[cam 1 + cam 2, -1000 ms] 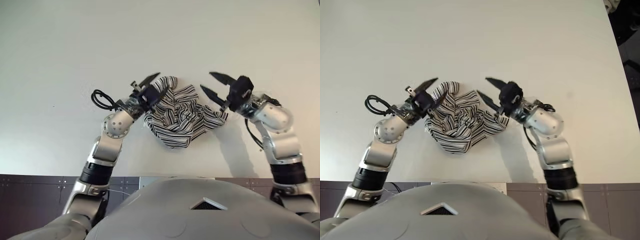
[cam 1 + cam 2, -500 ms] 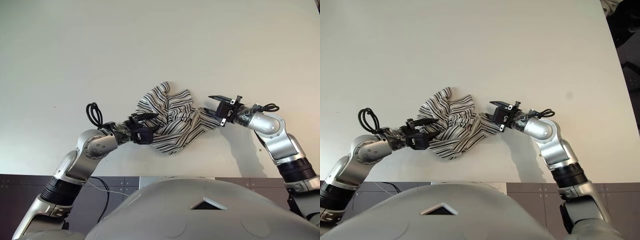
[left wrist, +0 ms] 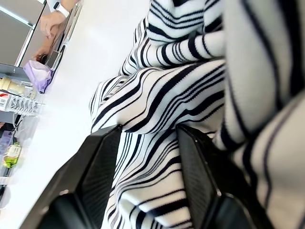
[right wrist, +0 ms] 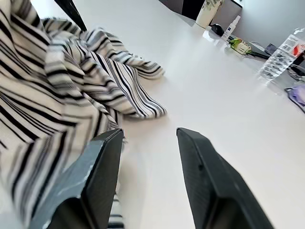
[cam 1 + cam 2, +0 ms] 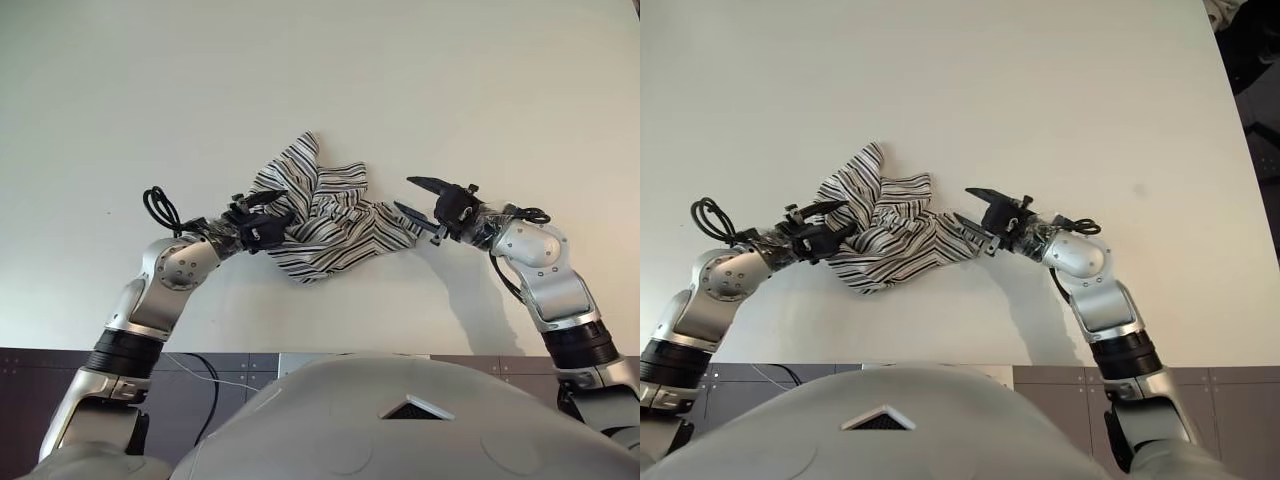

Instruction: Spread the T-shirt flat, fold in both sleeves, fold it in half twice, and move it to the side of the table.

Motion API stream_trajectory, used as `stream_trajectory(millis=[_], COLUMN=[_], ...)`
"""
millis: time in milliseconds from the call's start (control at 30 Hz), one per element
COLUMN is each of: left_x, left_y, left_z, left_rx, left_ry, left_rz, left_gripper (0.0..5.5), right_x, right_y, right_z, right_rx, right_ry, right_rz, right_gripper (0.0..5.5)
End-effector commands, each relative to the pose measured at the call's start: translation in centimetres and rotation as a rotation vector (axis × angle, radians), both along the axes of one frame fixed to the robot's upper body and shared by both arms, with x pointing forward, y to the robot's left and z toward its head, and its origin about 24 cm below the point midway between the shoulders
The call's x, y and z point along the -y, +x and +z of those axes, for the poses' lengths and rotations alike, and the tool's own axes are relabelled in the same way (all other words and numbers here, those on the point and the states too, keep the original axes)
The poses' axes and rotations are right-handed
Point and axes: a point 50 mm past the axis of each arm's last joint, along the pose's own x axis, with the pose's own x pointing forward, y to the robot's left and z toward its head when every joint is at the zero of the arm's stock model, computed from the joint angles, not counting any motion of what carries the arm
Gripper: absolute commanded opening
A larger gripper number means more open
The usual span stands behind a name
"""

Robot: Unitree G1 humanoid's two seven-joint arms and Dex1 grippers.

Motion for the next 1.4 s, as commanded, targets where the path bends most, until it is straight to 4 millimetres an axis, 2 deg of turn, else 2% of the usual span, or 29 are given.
stream_trajectory(millis=[33,167,267,367,433,567,633,733,800,867,933,1000,1100,1233,1333,1400], left_x=[0.7,1.3,1.4,0.7,-0.3,-3.9,-5.2,-6.1,-6.6,-6.0,-4.5,-3.1,-2.2,-2.1,-1.7,-1.4], left_y=[-0.3,-0.6,-0.7,-0.4,0.0,-0.4,-1.0,-1.1,-0.7,0.2,1.1,1.3,0.5,-1.7,-2.0,-1.4], left_z=[-0.3,0.0,0.2,-0.1,-0.5,-3.0,-4.0,-4.6,-4.6,-3.8,-2.3,-1.1,-0.9,-1.3,-0.5,0.1], left_rx=[-0.042,-0.034,-0.030,-0.023,-0.016,-0.070,-0.114,-0.156,-0.166,-0.133,-0.093,-0.076,-0.114,-0.220,-0.238,-0.210], left_ry=[0.006,0.022,0.028,0.060,0.108,0.287,0.304,0.238,0.170,0.063,-0.077,-0.139,-0.108,-0.044,-0.089,-0.109], left_rz=[-0.034,-0.087,-0.109,-0.091,-0.055,0.025,0.083,0.210,0.321,0.382,0.381,0.331,0.261,0.170,0.153,0.152], left_gripper=[2.14,2.14,2.14,2.14,2.14,2.14,2.14,2.14,2.14,2.14,2.14,2.14,2.14,2.14,2.14,2.14], right_x=[-0.4,0.3,0.7,1.2,1.8,4.0,5.0,5.9,6.5,7.1,7.6,8.1,8.2,8.6,8.6,8.1], right_y=[-0.5,-1.4,-0.8,-0.7,-0.8,-0.9,-1.1,-1.5,-1.9,-2.3,-2.7,-3.2,-3.8,-4.4,-3.3,-2.3], right_z=[-0.8,-3.5,-4.0,-4.4,-5.3,-6.7,-7.0,-7.1,-7.0,-6.8,-6.4,-5.5,-3.6,-0.9,1.0,1.1], right_rx=[-0.068,-0.189,-0.206,-0.194,-0.172,-0.133,-0.128,-0.125,-0.128,-0.131,-0.138,-0.143,-0.162,-0.223,-0.220,-0.190], right_ry=[-0.056,-0.144,-0.153,-0.198,-0.282,-0.440,-0.483,-0.513,-0.527,-0.536,-0.529,-0.501,-0.416,-0.312,-0.229,-0.219], right_rz=[0.078,0.110,0.088,0.090,0.097,0.056,0.034,0.015,0.006,-0.003,-0.021,-0.041,-0.055,-0.044,-0.057,-0.072], right_gripper=[2.06,2.06,2.06,2.06,2.06,2.06,2.06,2.06,2.06,2.06,2.06,2.06,2.06,2.06,2.06,2.06])
